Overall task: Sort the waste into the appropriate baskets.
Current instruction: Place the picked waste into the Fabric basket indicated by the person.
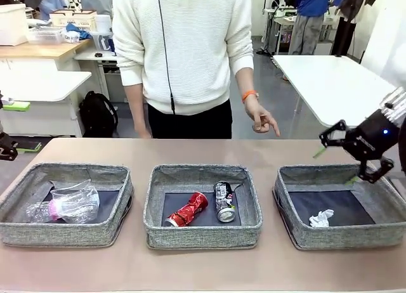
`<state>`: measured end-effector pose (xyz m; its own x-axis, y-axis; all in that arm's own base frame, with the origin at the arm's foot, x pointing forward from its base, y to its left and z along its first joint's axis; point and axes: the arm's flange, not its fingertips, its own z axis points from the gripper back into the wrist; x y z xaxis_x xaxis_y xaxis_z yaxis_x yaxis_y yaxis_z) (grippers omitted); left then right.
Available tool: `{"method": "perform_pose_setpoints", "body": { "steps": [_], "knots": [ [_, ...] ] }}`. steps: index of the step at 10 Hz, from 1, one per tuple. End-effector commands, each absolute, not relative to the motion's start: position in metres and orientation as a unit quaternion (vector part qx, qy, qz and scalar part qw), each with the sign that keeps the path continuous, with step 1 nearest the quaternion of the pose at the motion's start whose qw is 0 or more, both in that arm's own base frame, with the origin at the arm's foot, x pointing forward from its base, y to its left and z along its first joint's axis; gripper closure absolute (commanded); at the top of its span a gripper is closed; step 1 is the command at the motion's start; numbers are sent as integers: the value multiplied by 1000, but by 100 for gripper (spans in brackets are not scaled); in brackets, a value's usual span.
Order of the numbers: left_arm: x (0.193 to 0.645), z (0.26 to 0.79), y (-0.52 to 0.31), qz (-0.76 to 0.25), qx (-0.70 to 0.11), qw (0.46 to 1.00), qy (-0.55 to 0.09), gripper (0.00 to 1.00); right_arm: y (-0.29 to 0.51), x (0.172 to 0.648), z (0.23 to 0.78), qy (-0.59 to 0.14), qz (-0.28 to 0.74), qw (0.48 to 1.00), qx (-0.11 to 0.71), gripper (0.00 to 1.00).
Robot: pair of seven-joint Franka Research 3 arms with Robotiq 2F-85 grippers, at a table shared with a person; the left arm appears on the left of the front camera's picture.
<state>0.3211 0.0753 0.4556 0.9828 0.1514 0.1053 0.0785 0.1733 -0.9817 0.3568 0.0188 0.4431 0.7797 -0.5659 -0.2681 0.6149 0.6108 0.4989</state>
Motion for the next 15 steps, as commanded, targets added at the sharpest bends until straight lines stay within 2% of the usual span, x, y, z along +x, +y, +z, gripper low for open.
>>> {"method": "perform_pose_setpoints", "body": {
  "steps": [1, 2, 4, 6, 8, 9, 10, 15],
  "knots": [
    [320, 457, 73, 17, -651, 753, -100, 0, 11, 331, 440, 140, -233, 798, 539, 0],
    [320, 457, 73, 17, -651, 753, -100, 0, 9, 331, 449, 131, -190, 774, 589, 0],
    [320, 457, 73, 17, -651, 753, -100, 0, 11, 329, 460, 104, -108, 757, 636, 0],
    [320, 457, 73, 17, -651, 753, -100, 0, 2, 323, 465, 60, -77, 711, 697, 0],
    [320, 457, 73, 17, -651, 753, -100, 0, 12, 325, 459, 149, -71, 751, 640, 0],
    [320, 457, 73, 17, -651, 753, -100, 0, 18, 327, 457, 124, -87, 785, 601, 0],
    [320, 457, 73, 17, -651, 753, -100, 0, 10, 324, 470, 109, -79, 727, 673, 0],
    [320, 457, 73, 17, -651, 753, -100, 0, 10, 324, 470, 109, -79, 727, 673, 0]
  ]
}}
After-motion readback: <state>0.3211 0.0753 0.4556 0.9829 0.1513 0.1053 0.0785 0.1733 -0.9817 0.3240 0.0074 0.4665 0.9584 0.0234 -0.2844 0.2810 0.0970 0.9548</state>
